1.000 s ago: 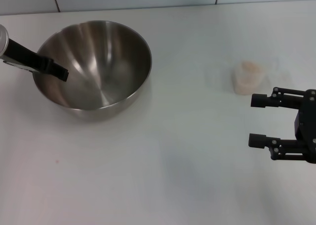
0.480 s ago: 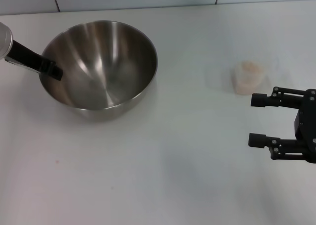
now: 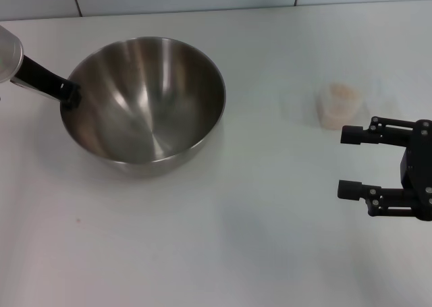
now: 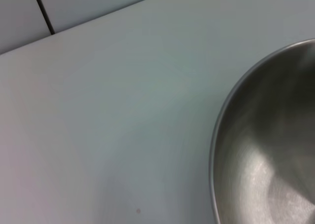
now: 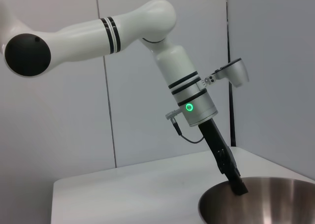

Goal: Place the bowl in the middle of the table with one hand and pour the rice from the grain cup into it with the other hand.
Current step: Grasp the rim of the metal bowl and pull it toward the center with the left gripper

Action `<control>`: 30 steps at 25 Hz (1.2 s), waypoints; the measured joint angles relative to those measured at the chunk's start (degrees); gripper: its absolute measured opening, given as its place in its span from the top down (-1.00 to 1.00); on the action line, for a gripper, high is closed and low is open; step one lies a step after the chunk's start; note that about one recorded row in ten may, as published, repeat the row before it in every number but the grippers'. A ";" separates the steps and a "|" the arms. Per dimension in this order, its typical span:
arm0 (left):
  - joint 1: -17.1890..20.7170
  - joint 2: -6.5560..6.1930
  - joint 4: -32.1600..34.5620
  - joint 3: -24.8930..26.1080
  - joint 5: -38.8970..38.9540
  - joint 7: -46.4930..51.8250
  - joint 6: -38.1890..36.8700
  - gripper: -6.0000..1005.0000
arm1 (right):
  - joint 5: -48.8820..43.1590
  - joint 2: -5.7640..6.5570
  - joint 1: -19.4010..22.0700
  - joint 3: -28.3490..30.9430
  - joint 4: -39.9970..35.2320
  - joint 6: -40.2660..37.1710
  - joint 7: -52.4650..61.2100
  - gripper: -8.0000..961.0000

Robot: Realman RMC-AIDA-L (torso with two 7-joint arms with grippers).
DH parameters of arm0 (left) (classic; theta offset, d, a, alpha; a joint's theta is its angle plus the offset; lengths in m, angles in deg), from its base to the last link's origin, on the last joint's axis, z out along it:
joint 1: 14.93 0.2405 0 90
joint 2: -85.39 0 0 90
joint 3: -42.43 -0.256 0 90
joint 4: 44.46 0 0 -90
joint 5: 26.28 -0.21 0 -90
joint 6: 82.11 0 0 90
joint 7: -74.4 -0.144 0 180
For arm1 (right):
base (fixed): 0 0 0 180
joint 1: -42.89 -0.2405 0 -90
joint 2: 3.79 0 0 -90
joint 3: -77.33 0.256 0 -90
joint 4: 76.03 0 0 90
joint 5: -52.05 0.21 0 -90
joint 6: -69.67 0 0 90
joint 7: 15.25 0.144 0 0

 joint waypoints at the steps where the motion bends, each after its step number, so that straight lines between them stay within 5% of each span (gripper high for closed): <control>1: 0.03 0.00 -0.01 -0.13 0.01 0.00 0.00 0.60 | 0.00 0.00 -0.03 0.00 0.00 0.00 0.00 -0.56; 7: 0.24 0.01 -0.05 -0.40 0.31 -0.09 0.01 0.75 | 0.00 0.00 -0.18 0.00 0.00 0.04 0.00 -0.56; 30: -2.29 -0.01 1.71 -2.41 7.36 -4.75 -4.02 0.81 | -0.26 0.05 -0.70 0.00 0.08 0.01 0.00 -0.56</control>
